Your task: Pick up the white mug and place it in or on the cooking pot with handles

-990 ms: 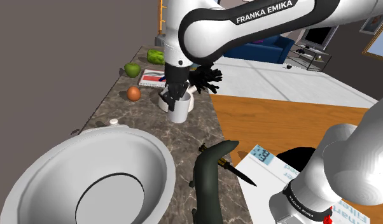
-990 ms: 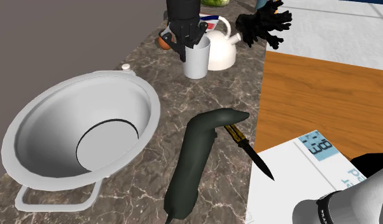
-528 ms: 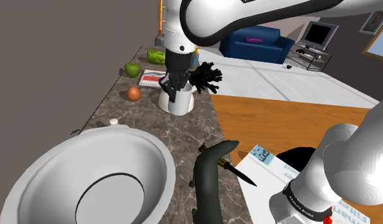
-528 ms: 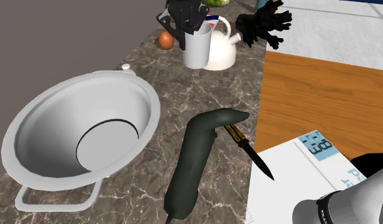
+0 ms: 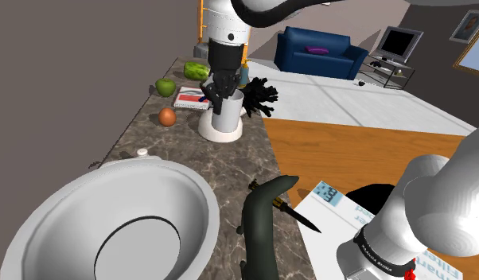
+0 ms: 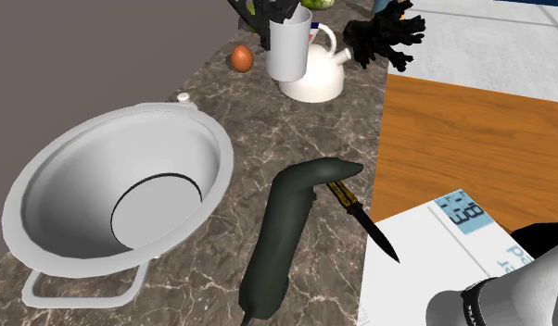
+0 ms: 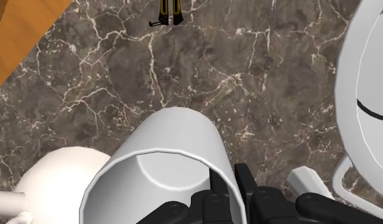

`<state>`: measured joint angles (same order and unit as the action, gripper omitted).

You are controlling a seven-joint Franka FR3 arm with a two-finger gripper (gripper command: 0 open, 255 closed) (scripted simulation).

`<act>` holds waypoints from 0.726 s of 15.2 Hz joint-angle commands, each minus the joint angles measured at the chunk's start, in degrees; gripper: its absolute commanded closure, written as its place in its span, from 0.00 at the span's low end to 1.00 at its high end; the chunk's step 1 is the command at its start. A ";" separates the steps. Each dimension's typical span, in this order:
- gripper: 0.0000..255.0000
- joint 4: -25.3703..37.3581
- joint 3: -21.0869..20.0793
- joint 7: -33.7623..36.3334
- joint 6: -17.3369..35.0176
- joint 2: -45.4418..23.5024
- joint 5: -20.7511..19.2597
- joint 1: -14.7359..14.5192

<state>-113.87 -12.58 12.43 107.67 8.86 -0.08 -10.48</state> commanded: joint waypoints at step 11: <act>1.00 10.18 -6.56 11.59 -5.54 -5.11 -1.16 -4.72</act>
<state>-104.80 -18.37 22.51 102.35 4.72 -0.95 -14.64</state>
